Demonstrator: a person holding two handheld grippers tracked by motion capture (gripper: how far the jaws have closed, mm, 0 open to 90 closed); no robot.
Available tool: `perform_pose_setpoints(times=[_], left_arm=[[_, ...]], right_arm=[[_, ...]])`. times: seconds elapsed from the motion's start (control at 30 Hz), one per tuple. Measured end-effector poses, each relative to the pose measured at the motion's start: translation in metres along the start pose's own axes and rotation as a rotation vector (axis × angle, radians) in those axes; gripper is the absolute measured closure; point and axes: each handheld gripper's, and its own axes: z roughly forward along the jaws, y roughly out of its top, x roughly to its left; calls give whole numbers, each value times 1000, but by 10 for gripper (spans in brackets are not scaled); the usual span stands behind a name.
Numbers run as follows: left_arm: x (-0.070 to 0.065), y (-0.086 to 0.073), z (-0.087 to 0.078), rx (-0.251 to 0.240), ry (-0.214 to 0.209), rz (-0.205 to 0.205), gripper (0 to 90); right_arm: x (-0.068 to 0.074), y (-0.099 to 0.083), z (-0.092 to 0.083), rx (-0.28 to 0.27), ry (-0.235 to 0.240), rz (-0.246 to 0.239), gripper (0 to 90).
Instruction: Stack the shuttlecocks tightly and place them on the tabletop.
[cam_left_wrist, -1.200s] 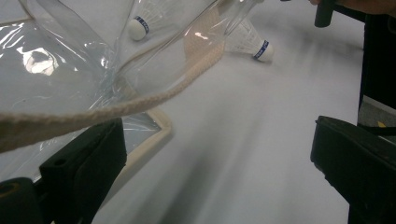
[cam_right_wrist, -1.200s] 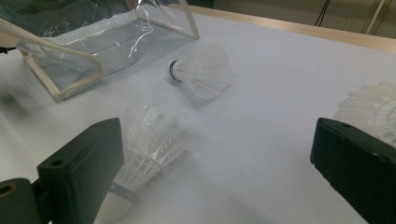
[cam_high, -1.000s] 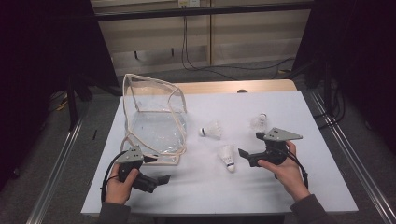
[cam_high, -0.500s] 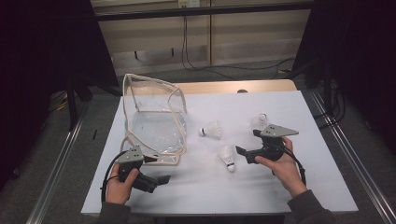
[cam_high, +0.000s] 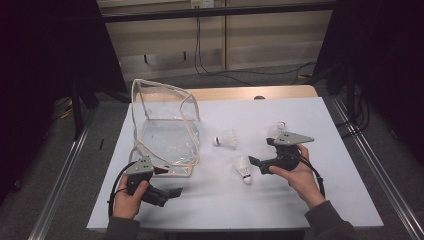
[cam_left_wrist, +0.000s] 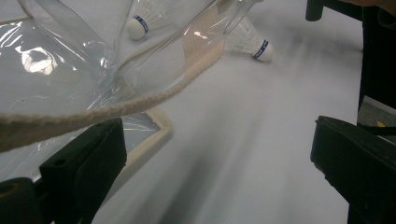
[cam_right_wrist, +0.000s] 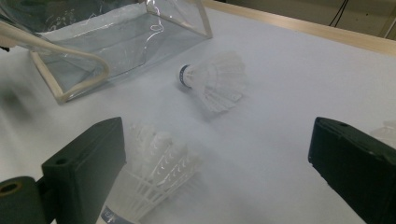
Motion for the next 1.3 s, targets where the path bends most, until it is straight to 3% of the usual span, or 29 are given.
perform_pose_setpoints(times=[0.33, 0.73, 1.3], left_arm=[[0, 0, 0, 1, -2, -2, 37], [0, 0, -1, 1, -2, -2, 37], [0, 0, -1, -2, -5, -2, 37]], right_arm=[[7, 0, 9, 30, 33, -29, 72], [14, 0, 21, 61, 91, -60, 200], [24, 0, 27, 134, 158, -154, 358]])
